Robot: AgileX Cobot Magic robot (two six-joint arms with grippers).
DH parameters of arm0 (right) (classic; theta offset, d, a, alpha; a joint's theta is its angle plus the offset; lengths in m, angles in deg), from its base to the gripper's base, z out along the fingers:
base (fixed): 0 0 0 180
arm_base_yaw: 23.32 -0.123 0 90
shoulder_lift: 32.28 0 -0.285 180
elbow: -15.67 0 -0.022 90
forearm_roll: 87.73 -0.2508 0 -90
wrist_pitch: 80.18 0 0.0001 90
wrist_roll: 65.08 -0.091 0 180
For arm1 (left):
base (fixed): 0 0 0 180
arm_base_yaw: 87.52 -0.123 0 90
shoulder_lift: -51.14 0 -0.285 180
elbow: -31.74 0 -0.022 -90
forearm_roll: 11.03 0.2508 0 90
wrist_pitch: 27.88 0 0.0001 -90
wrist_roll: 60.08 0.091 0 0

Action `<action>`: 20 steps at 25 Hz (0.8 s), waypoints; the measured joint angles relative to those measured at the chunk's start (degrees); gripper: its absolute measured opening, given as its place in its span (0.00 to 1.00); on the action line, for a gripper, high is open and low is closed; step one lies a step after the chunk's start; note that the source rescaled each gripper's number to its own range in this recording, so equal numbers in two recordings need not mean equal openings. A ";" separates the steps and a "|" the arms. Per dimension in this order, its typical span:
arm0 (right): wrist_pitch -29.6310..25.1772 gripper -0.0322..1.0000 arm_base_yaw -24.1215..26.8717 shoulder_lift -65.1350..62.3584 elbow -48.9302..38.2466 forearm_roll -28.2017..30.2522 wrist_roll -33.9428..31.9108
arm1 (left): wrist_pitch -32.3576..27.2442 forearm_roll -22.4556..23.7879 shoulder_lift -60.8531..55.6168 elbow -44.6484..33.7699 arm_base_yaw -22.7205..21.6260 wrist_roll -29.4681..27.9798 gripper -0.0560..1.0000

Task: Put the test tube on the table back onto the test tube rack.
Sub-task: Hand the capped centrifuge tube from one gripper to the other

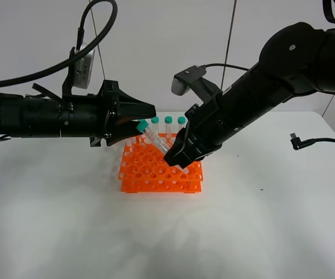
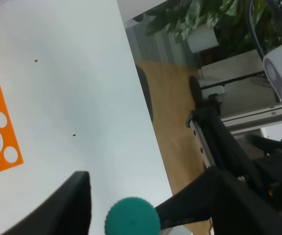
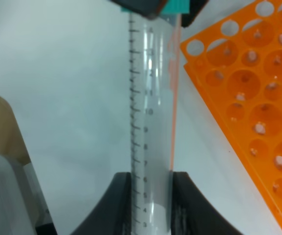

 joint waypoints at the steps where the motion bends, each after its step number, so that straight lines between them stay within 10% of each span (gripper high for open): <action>1: 0.00 0.07 0.00 0.00 0.00 -0.06 0.00 | 0.00 0.00 0.00 0.00 0.00 0.00 0.59; 11: 0.75 0.07 0.00 0.00 0.00 -0.81 0.11 | 0.00 0.35 0.00 0.00 0.00 -0.29 0.49; 16: 0.75 0.07 0.00 -0.06 0.00 -0.92 0.17 | 0.31 0.55 0.00 0.00 0.00 -0.29 0.05; 20: 0.77 0.07 0.00 -0.06 0.00 -0.92 0.17 | 0.19 1.05 0.00 0.00 0.00 -0.29 0.06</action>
